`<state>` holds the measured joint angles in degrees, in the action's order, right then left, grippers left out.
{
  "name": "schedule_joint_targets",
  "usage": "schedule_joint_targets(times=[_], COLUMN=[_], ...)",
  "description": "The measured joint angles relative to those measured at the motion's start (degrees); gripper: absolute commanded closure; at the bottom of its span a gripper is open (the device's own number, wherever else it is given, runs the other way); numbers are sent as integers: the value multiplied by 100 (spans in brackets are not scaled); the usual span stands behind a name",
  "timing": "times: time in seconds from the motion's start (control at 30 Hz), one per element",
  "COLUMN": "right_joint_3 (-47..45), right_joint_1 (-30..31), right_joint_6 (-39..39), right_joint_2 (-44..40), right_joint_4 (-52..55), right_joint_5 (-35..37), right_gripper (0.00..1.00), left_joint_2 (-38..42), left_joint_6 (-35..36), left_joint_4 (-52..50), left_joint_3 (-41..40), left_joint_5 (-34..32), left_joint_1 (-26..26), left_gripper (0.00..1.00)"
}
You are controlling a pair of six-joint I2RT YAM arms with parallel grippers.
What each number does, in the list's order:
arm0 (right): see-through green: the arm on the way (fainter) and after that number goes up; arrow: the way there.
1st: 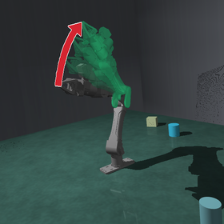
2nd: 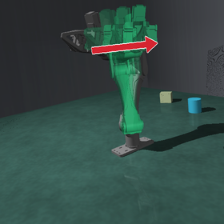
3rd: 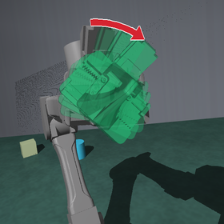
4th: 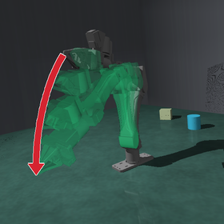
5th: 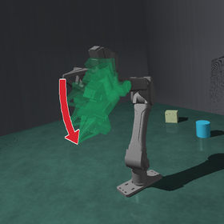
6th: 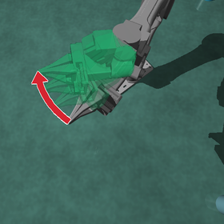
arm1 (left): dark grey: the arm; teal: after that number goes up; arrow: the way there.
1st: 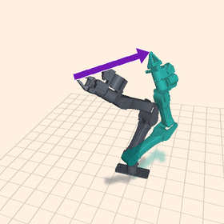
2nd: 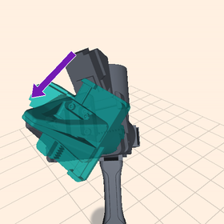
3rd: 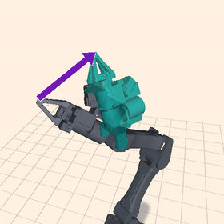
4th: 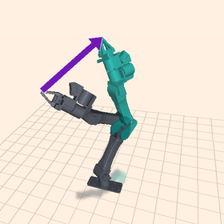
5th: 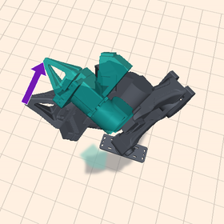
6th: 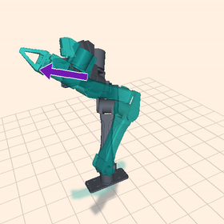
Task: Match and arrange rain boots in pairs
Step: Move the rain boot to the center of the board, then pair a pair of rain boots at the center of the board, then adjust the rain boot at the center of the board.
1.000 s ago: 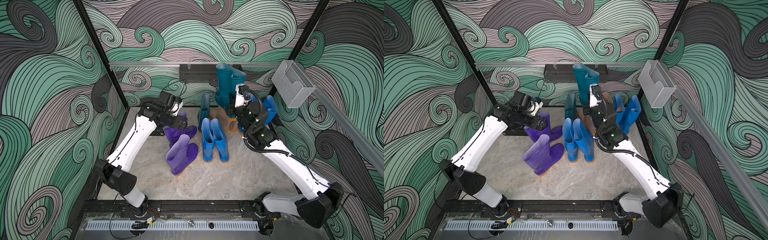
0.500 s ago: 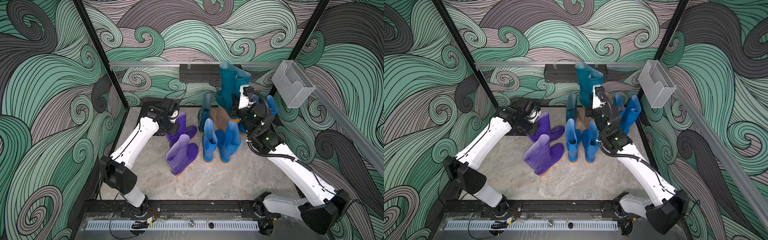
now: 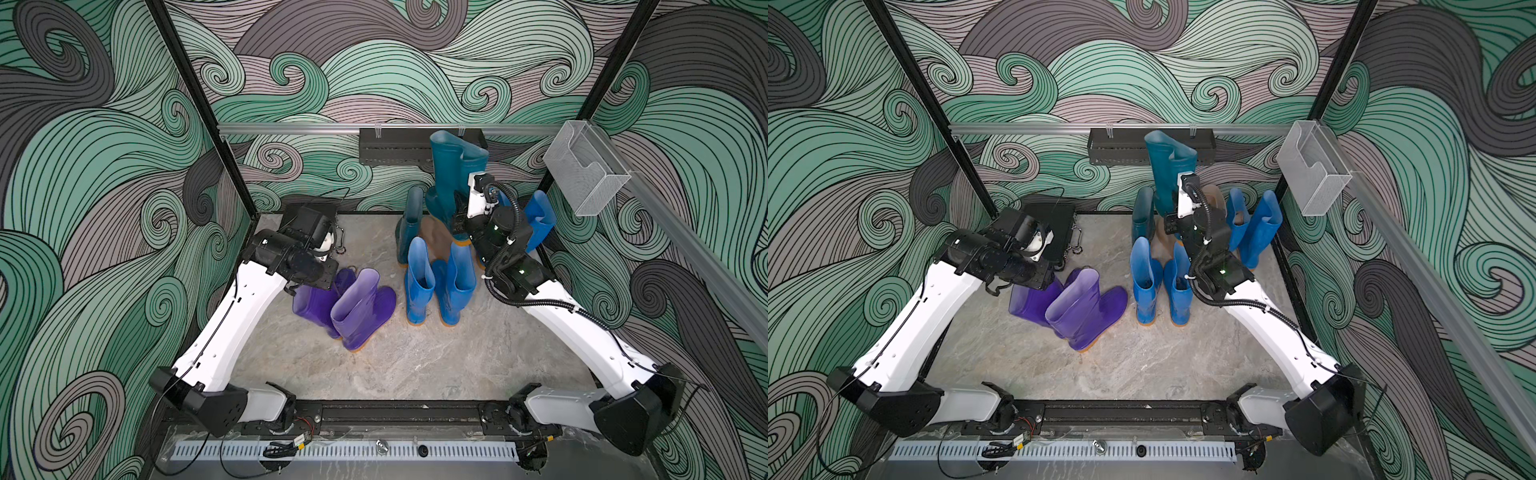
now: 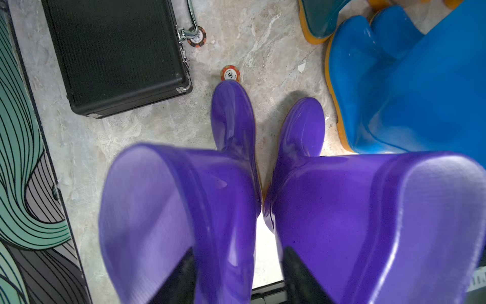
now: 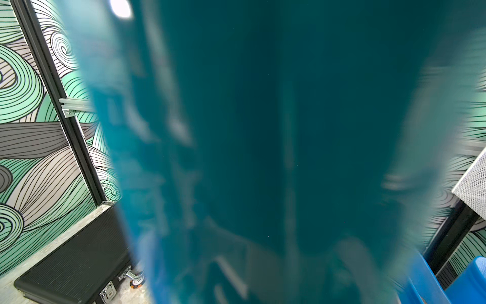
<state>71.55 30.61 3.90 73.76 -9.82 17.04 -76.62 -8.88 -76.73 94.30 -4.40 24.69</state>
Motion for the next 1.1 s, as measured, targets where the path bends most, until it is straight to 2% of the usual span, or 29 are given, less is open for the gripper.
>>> schedule_joint_targets(times=[0.03,0.07,0.1,0.33,0.53,0.77,0.93,0.97,1.03,1.1], right_joint_3=[0,0,0,72,103,140,155,162,173,181], right_joint_1=[0,0,0,-9,-9,-7,2,2,7,7], right_joint_6=[-4,-4,-4,-4,9,28,81,96,146,168], right_joint_2=[22,44,61,223,236,234,221,212,197,179], right_joint_4=[-26,-46,-66,-138,-146,-125,-94,-74,-52,-31], right_joint_5=[-11,-26,-37,-13,59,125,153,164,184,210], right_gripper=[100,100,100,100,100,100,100,100,100,100], left_joint_2=[26,28,20,-575,-1923,-3622,-4310,-4413,-4708,-4953], left_joint_6=[-7,-28,-50,-59,83,205,219,212,146,33], left_joint_4=[37,98,164,1147,2009,2555,2771,2796,2809,2835], left_joint_3=[33,81,170,1628,2540,3480,3891,3982,4266,4500], left_joint_5=[7,15,44,575,1064,1585,1738,1753,1753,1753], left_joint_1=[13,24,46,400,669,706,704,695,680,656], left_gripper=[9,3,1,1,2,1,1,3,11,27])
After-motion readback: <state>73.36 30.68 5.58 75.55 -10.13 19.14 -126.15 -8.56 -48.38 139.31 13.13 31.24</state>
